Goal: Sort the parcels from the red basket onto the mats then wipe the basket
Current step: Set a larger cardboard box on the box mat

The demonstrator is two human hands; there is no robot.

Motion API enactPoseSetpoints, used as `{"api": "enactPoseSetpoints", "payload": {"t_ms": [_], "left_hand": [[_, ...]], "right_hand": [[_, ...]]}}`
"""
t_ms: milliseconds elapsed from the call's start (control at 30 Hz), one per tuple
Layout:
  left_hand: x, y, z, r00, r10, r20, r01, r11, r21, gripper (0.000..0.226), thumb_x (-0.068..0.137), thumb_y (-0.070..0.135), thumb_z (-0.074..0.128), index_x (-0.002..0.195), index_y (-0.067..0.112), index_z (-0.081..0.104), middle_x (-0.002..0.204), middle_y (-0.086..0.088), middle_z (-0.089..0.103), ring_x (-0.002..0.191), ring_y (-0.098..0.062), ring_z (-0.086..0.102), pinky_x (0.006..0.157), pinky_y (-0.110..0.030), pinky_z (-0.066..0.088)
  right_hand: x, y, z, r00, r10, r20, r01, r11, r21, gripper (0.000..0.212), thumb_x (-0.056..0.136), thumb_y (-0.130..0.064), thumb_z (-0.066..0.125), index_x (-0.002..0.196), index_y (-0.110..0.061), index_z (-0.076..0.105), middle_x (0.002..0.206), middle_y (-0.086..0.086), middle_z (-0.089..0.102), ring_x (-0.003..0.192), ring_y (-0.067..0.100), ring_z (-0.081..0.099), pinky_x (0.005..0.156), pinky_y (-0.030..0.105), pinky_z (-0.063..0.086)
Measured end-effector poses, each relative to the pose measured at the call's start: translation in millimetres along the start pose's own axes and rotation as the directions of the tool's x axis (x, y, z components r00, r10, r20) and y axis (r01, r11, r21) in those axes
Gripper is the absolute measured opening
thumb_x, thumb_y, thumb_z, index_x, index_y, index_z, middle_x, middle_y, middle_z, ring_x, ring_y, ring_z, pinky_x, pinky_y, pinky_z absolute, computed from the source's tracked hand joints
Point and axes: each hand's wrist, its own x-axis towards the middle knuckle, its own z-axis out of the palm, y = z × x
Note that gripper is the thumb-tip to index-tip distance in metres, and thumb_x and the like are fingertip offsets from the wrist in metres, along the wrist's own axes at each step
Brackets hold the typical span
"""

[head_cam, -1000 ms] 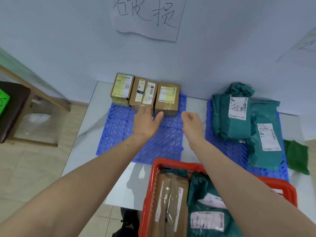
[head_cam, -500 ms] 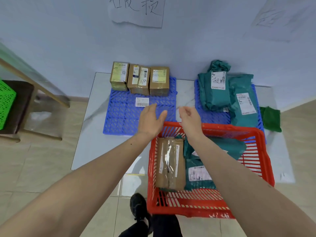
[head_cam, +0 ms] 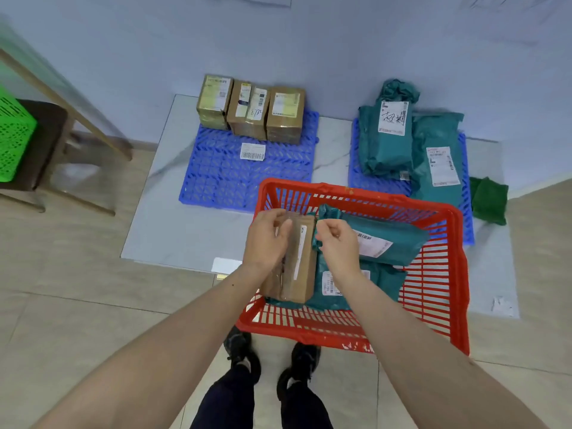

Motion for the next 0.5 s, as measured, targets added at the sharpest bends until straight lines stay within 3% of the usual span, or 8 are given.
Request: {"api": "enactPoseSetpoints", "payload": {"t_ms": [100, 233, 400, 500], "left_hand": [[-15, -8, 15, 0.996, -0.090, -0.014, 0.089, 0.995, -0.049, 0.027, 0.096, 0.022, 0.055, 0.121, 0.015, 0.065, 0.110, 0.005, 0.064, 0.103, -0.014, 0.059, 0.088, -0.028, 0.046], [-31, -29, 31, 0.958, -0.286, 0.031, 0.287, 0.956, -0.062, 0.034, 0.098, 0.030, 0.050, 0.129, 0.018, 0.058, 0.119, 0.000, 0.064, 0.110, -0.018, 0.059, 0.087, -0.030, 0.046], [-44, -52, 47, 0.926, -0.350, 0.141, 0.370, 0.916, -0.154, 0.033, 0.101, 0.033, 0.046, 0.132, 0.024, 0.054, 0.123, 0.002, 0.062, 0.112, -0.018, 0.058, 0.094, -0.041, 0.052], [-47, -60, 53, 0.897, -0.401, 0.184, 0.434, 0.879, -0.199, 0.033, 0.102, 0.032, 0.044, 0.134, 0.026, 0.050, 0.120, 0.007, 0.057, 0.109, -0.015, 0.056, 0.094, -0.042, 0.053]], "right_hand": [[-1, 21, -7, 0.998, 0.052, 0.037, -0.050, 0.998, -0.041, 0.011, 0.095, -0.031, 0.060, 0.100, -0.022, 0.063, 0.099, -0.004, 0.066, 0.095, 0.011, 0.062, 0.076, 0.023, 0.045], [4, 52, -8, 0.984, 0.164, 0.071, -0.157, 0.982, -0.101, 0.026, 0.093, -0.037, 0.063, 0.109, -0.017, 0.061, 0.104, -0.006, 0.063, 0.101, 0.013, 0.060, 0.085, 0.027, 0.042], [9, 82, 7, 0.937, 0.332, 0.106, -0.309, 0.933, -0.186, 0.050, 0.090, -0.046, 0.063, 0.128, -0.016, 0.051, 0.117, -0.001, 0.058, 0.105, 0.017, 0.054, 0.087, 0.030, 0.042], [13, 95, 15, 0.910, 0.390, 0.141, -0.360, 0.911, -0.200, 0.074, 0.084, -0.056, 0.064, 0.142, -0.019, 0.038, 0.135, 0.003, 0.054, 0.119, 0.023, 0.053, 0.101, 0.039, 0.045]]}}
